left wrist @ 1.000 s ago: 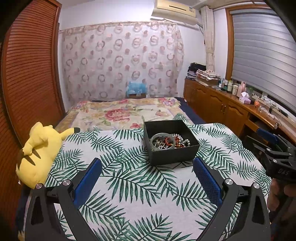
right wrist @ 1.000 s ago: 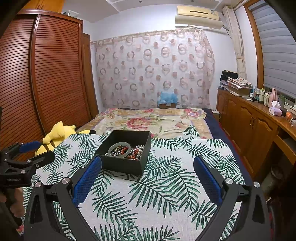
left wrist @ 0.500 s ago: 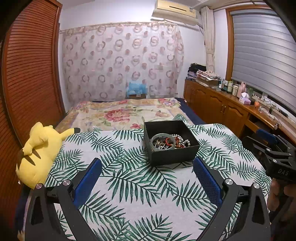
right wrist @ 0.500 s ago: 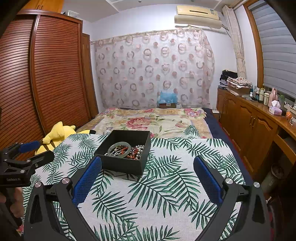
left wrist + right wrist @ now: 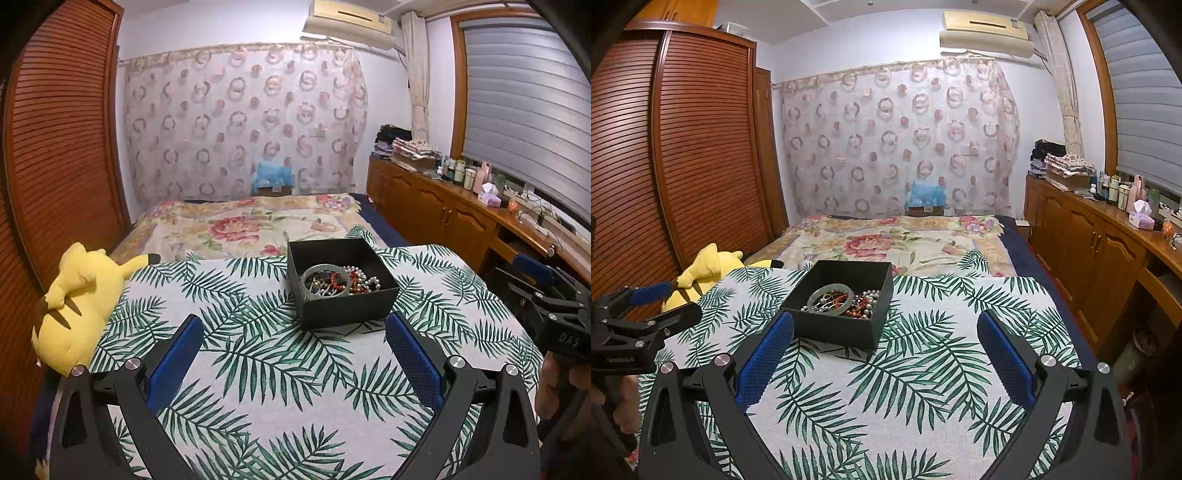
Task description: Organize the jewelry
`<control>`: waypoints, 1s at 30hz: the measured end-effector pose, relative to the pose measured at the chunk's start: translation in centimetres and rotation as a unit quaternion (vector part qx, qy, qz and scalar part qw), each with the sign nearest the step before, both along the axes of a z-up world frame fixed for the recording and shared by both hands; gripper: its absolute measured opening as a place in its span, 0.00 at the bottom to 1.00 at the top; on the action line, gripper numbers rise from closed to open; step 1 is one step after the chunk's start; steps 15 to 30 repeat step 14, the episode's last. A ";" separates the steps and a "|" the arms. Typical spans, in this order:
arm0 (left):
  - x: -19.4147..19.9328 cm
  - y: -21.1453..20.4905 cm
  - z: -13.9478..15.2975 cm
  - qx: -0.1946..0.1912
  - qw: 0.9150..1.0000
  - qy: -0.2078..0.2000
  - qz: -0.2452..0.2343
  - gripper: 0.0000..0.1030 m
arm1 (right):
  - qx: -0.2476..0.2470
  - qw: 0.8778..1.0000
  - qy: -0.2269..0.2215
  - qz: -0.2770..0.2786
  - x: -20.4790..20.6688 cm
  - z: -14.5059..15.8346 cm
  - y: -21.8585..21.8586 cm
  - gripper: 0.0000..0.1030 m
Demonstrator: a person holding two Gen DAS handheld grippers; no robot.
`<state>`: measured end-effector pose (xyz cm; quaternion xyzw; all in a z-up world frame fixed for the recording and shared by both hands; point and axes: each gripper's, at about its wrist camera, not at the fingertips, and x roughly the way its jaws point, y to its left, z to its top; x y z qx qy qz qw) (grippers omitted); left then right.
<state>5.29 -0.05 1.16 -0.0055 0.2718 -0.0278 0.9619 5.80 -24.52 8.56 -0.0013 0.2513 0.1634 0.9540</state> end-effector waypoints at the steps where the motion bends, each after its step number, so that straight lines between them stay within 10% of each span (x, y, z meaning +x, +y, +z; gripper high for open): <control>1: 0.0 0.0 0.0 0.000 1.000 0.000 0.000 0.92 | -0.001 1.000 -0.001 0.000 0.0 0.0 0.0 0.97; 30: 0.0 0.1 0.0 -0.002 1.000 0.000 -0.001 0.92 | -0.002 1.000 -0.002 -0.001 0.0 0.0 0.0 0.97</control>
